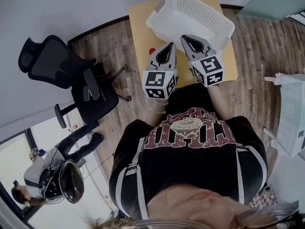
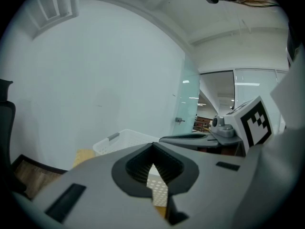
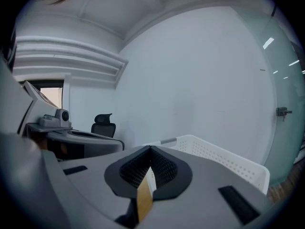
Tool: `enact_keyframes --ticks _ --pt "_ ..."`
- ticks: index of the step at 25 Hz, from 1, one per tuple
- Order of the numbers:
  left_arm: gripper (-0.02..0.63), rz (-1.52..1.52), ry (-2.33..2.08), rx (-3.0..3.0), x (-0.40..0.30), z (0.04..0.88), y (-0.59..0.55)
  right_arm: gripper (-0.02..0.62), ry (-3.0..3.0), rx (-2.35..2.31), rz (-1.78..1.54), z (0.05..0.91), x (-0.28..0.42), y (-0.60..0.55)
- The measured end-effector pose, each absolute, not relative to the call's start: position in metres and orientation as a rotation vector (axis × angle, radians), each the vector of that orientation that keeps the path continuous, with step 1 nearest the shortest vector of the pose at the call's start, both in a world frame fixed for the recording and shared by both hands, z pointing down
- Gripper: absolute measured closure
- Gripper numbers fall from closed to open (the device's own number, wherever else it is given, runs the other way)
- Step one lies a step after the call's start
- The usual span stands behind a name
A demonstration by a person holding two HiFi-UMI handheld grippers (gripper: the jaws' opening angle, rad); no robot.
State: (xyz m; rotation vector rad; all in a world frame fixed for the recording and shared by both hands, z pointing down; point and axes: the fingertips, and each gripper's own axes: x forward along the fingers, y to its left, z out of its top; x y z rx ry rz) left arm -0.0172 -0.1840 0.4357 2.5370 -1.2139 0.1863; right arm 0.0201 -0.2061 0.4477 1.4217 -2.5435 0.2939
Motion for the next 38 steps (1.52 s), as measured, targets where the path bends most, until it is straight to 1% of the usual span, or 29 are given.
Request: enact_keyframes --ticks 10,38 --pt "0.56 0.213 -1.129 2.584 0.006 0.437 -0.183 0.577 -2.495 1.511 0.318 0.449 0.046 -0.203" --pt "0.56 0.233 -0.992 2.636 0.046 0.439 -0.179 0.577 -2.399 1.626 0.322 0.451 0.086 -0.191"
